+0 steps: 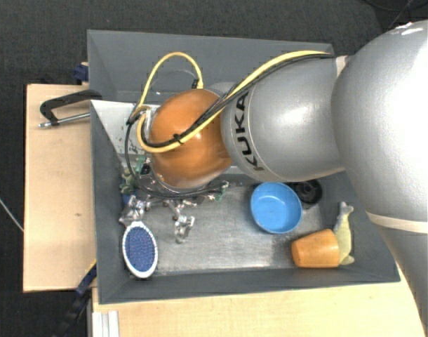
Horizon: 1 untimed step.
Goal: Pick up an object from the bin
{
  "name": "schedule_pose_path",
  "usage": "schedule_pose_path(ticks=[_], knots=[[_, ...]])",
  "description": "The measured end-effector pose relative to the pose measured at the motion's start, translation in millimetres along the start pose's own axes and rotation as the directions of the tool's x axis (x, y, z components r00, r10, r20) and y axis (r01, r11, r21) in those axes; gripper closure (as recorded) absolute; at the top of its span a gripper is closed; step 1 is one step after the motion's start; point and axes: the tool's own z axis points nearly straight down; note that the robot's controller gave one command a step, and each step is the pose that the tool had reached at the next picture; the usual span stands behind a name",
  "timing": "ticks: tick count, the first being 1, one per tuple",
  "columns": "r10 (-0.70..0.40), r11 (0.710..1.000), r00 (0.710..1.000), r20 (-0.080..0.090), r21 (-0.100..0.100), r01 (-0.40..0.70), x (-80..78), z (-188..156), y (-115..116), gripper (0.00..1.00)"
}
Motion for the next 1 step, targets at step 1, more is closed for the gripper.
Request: schedule_pose_path(ticks=[1], knots=[[-0.256,0.967,0.967,-0.006,-0.007,0.256,-0.7,12.7,23.7,0.00]])
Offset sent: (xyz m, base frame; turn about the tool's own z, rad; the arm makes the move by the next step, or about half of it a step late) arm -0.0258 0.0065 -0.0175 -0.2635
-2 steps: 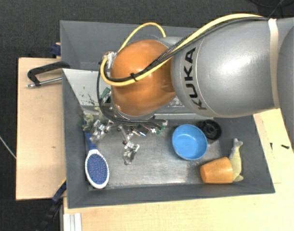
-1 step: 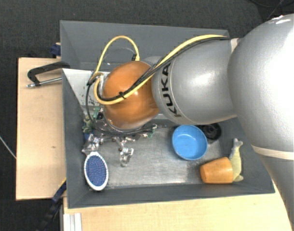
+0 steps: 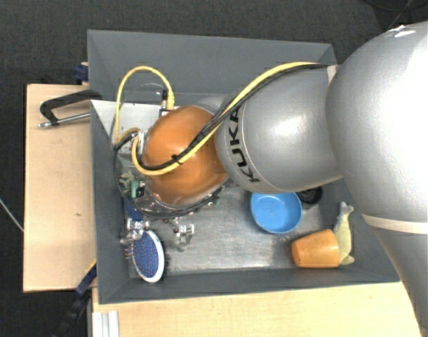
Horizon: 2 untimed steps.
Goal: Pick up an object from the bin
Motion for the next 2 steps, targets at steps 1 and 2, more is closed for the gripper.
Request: schedule_pose_path(ticks=[1,2], knots=[[-0.003,1.000,1.000,-0.002,-0.006,0.003,-0.2,1,2,1.00],[-0.051,0.999,0.999,-0.003,-0.003,0.051,2.6,-109,-17,1.00]])
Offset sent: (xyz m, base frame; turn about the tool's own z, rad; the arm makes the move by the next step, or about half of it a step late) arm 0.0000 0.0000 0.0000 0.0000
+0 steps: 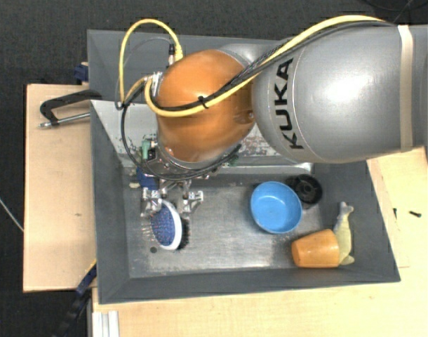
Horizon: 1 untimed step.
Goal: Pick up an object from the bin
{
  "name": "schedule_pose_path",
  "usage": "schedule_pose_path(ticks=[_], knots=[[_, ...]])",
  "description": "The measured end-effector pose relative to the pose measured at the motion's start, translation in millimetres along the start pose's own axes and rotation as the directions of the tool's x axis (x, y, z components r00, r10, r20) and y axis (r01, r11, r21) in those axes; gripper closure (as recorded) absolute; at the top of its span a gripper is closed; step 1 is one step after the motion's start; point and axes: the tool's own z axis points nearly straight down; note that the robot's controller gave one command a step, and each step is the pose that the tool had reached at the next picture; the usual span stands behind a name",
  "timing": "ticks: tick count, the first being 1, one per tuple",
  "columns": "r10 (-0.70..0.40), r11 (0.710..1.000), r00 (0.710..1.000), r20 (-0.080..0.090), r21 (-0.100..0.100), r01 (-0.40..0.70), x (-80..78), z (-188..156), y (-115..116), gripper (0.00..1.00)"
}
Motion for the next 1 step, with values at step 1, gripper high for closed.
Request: schedule_pose_path(ticks=[1], knots=[[-0.197,0.980,0.980,0.000,-0.004,0.197,-1.1,-69.8,11.9,1.00]])
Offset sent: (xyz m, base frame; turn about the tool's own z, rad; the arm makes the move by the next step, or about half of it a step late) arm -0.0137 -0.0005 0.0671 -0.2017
